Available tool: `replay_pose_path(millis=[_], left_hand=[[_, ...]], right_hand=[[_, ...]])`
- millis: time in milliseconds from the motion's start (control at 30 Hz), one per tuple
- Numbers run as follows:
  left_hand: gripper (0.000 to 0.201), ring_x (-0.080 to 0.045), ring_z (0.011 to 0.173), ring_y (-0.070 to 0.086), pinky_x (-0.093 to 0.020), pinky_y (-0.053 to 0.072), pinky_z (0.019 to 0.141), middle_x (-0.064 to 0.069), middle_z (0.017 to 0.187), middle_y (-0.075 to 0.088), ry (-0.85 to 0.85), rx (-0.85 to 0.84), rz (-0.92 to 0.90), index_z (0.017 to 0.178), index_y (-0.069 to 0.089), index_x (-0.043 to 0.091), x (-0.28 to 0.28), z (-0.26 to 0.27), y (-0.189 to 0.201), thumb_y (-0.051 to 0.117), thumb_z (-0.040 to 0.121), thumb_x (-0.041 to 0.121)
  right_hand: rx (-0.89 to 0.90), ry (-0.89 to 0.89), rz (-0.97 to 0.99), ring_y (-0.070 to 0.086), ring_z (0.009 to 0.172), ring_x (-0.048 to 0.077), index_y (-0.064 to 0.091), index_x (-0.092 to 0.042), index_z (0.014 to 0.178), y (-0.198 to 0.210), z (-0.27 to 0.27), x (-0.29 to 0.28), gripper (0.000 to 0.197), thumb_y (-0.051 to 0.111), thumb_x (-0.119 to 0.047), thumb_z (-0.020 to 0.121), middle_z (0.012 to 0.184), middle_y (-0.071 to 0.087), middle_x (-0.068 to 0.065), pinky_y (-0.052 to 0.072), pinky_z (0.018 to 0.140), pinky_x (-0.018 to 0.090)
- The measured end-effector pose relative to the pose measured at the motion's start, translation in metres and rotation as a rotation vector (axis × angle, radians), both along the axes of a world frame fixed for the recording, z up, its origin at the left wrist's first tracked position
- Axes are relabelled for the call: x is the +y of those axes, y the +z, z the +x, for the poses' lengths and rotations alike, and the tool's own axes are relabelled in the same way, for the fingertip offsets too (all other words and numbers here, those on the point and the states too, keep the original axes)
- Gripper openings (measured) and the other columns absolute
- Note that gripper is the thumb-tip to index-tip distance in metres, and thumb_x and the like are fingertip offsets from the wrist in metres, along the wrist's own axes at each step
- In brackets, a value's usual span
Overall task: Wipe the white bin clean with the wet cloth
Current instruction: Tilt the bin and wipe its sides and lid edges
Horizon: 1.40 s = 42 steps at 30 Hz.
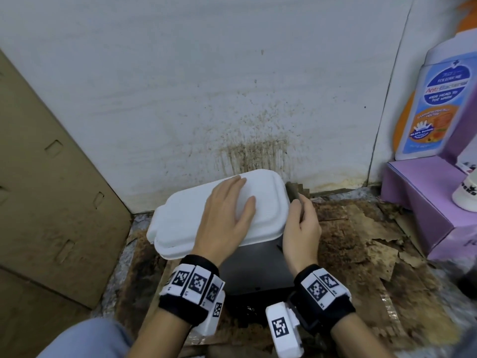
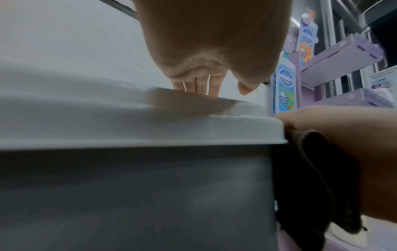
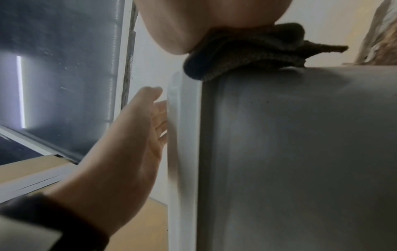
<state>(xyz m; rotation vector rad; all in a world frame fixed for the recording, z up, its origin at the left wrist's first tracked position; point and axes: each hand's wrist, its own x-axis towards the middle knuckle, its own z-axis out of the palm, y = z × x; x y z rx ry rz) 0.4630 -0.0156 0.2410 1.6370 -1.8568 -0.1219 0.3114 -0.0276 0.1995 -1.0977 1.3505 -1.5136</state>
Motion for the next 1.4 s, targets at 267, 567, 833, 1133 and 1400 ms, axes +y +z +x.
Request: replay_pose_path(millis=[267,567,833,1133,1400], left_hand=[[0.049,-0.007,0.145,0.032,-0.028,0.028,0.121,0.006,0.155,0.042,-0.014,0.04,-0.014,0.15,0.046,0.017,-0.005,0.003,0.009,0.047,0.106,0.04],[0.048,-0.006,0.149,0.027,-0.027,0.025,0.122,0.01,0.159,0.036,-0.005,0.016,-0.001,0.152,0.045,0.02,0.004,0.045,0.013,0.039,0.109,0.039],[0.05,-0.004,0.149,0.027,-0.019,0.021,0.121,0.01,0.16,0.035,0.005,-0.005,-0.01,0.153,0.043,0.021,0.007,0.05,0.009,0.034,0.107,0.039],[0.048,-0.011,0.146,0.034,-0.006,0.016,0.114,0.005,0.157,0.041,0.039,-0.021,-0.064,0.15,0.049,0.016,0.003,0.061,0.008,0.035,0.107,0.034],[0.05,-0.009,0.148,0.031,-0.005,0.015,0.114,0.008,0.159,0.038,0.045,-0.018,-0.056,0.15,0.048,0.021,0.009,0.061,0.007,0.032,0.106,0.037]], right_hand=[[-0.017,0.22,-0.106,0.058,0.112,-0.008,0.06,-0.033,0.127,0.02,0.031,0.01,0.028,0.04,-0.028,0.108,0.12,0.065,-0.019,0.048,0.093,0.015],[-0.189,0.215,0.068,0.052,0.13,0.005,0.051,-0.023,0.145,0.022,0.044,-0.006,0.042,0.039,-0.036,0.107,0.139,0.058,-0.01,0.042,0.113,0.036],[-0.01,0.342,0.008,0.036,0.13,-0.003,0.037,-0.029,0.153,0.029,0.066,-0.003,0.048,0.031,-0.043,0.108,0.143,0.039,-0.016,0.029,0.106,0.022],[0.51,0.395,-0.189,0.015,0.149,0.001,0.015,-0.022,0.161,0.012,0.081,0.003,0.054,0.014,-0.038,0.109,0.166,0.019,-0.014,0.007,0.12,0.021],[0.391,0.407,-0.306,-0.005,0.153,-0.001,0.013,-0.019,0.161,-0.012,0.089,-0.002,0.058,0.008,-0.04,0.107,0.169,0.006,-0.01,0.006,0.127,0.038]])
